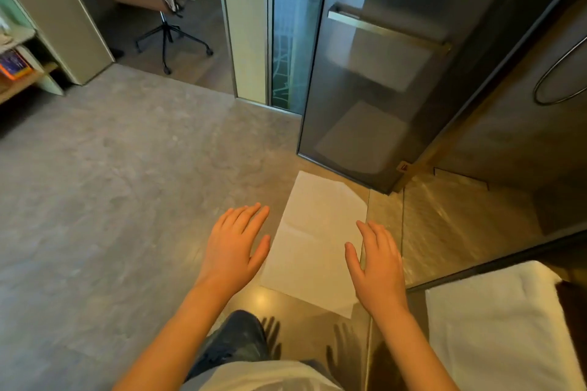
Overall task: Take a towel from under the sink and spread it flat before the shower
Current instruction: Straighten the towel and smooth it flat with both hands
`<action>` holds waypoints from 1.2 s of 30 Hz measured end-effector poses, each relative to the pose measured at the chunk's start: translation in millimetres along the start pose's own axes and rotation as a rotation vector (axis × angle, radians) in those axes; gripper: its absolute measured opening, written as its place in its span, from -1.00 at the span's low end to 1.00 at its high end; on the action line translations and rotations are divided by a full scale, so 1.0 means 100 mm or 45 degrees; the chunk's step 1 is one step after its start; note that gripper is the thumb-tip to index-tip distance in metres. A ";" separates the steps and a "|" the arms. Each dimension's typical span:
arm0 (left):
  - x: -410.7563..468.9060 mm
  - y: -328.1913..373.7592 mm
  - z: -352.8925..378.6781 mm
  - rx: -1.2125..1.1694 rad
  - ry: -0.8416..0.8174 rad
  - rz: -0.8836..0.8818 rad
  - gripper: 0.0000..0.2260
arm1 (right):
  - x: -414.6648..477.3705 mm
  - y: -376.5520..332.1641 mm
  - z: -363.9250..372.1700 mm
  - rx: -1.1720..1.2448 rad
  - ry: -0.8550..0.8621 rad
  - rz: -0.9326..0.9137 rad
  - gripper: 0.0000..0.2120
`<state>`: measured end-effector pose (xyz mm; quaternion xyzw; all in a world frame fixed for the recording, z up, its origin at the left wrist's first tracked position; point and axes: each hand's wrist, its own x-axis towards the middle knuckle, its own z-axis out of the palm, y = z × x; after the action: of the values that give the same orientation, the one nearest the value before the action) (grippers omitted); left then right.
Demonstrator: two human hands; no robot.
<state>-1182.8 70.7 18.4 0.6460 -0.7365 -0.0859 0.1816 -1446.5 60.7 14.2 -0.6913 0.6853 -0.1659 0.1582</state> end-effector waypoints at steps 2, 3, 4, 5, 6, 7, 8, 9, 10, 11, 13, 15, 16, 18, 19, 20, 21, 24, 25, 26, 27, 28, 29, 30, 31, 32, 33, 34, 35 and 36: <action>0.12 -0.27 -0.04 -0.015 0.002 -0.038 -0.53 | 0.19 -0.20 0.09 -0.024 0.012 -0.008 -0.33; 0.19 -0.43 -0.07 -0.018 0.003 -0.047 -0.53 | 0.30 -0.31 0.16 -0.033 0.015 -0.008 -0.33; 0.26 -0.59 -0.10 -0.022 -0.001 -0.050 -0.53 | 0.41 -0.44 0.24 -0.039 0.017 -0.002 -0.33; 0.35 -0.76 -0.13 -0.026 -0.006 -0.049 -0.53 | 0.53 -0.57 0.33 -0.047 0.017 0.007 -0.34; 0.44 -0.94 -0.17 -0.027 -0.017 -0.044 -0.52 | 0.65 -0.71 0.42 -0.059 0.017 0.015 -0.33; 0.54 -1.13 -0.22 -0.023 -0.035 -0.033 -0.52 | 0.77 -0.85 0.52 -0.068 0.020 0.031 -0.32; 0.65 -1.32 -0.28 -0.017 -0.054 -0.021 -0.51 | 0.89 -1.00 0.62 -0.066 0.027 0.058 -0.31; 0.77 -1.51 -0.35 -0.008 -0.062 -0.010 -0.51 | 1.01 -1.14 0.71 -0.053 0.036 0.090 -0.31; 0.89 -1.70 -0.42 0.003 -0.065 0.005 -0.51 | 1.12 -1.27 0.79 -0.039 0.050 0.123 -0.32; 1.01 -1.89 -0.50 0.014 -0.073 0.027 -0.51 | 1.22 -1.41 0.87 -0.031 0.065 0.152 -0.34; 1.25 -2.20 -0.64 0.029 -0.107 0.075 -0.52 | 1.42 -1.66 1.00 -0.027 0.074 0.201 -0.37; 1.53 -2.45 -0.73 0.022 -0.143 0.127 -0.52 | 1.62 -1.85 1.11 -0.043 0.088 0.251 -0.42; 1.67 -2.53 -0.74 0.017 -0.161 0.150 -0.52 | 1.71 -1.92 1.14 -0.056 0.097 0.280 -0.45; 1.96 -2.63 -0.73 0.001 -0.191 0.196 -0.53 | 1.89 -2.02 1.20 -0.073 0.114 0.334 -0.47; 2.12 -2.66 -0.70 -0.011 -0.207 0.226 -0.53 | 2.00 -2.05 1.22 -0.080 0.123 0.354 -0.45; 2.28 -2.68 -0.66 -0.024 -0.228 0.256 -0.54 | 2.10 -2.07 1.25 -0.089 0.127 0.374 -0.42; 2.45 -2.68 -0.62 -0.034 -0.249 0.284 -0.54 | 2.21 -2.07 1.27 -0.095 0.129 0.397 -0.38; 3.00 -2.65 -0.46 -0.029 -0.323 0.369 -0.51 | 2.57 -1.99 1.32 -0.096 0.151 0.488 -0.33; 3.20 -2.64 -0.40 -0.018 -0.348 0.385 -0.49 | 2.72 -1.95 1.33 -0.090 0.157 0.527 -0.34; 3.43 -2.63 -0.33 -0.011 -0.365 0.394 -0.48 | 2.87 -1.90 1.33 -0.088 0.161 0.564 -0.35; 3.65 -2.61 -0.28 -0.006 -0.381 0.408 -0.48 | 3.02 -1.85 1.32 -0.088 0.165 0.596 -0.37; 3.88 -2.60 -0.24 0.001 -0.395 0.443 -0.48 | 3.16 -1.80 1.29 -0.086 0.171 0.622 -0.39; 4.12 -2.57 -0.20 0.014 -0.411 0.499 -0.48 | 3.31 -1.75 1.25 -0.082 0.177 0.645 -0.41; 4.35 -2.54 -0.18 0.028 -0.423 0.572 -0.49 | 3.46 -1.70 1.18 -0.082 0.186 0.672 -0.43; 4.58 -2.50 -0.16 0.031 -0.429 0.643 -0.51 | 3.60 -1.65 1.12 -0.088 0.201 0.704 -0.46; 4.81 -2.45 -0.15 0.025 -0.431 0.705 -0.52 | 3.73 -1.60 1.05 -0.095 0.220 0.738 -0.49; 5.05 -2.39 -0.14 0.017 -0.440 0.752 -0.53 | 3.85 -1.56 0.98 -0.093 0.241 0.768 -0.51; 5.28 -2.31 -0.13 0.004 -0.449 0.793 -0.54 | 3.97 -1.53 0.91 -0.085 0.262 0.793 -0.52; 5.50 -2.23 -0.10 -0.015 -0.446 0.836 -0.55 | 4.08 -1.49 0.84 -0.079 0.285 0.817 -0.54; 5.72 -2.15 -0.06 -0.041 -0.442 0.878 -0.57 | 4.17 -1.45 0.79 -0.078 0.312 0.844 -0.55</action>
<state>-1039.8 -523.1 36.3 0.3332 -0.9288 -0.1394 0.0827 -1278.7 -355.8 13.8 -0.4106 0.8910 -0.1667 0.0992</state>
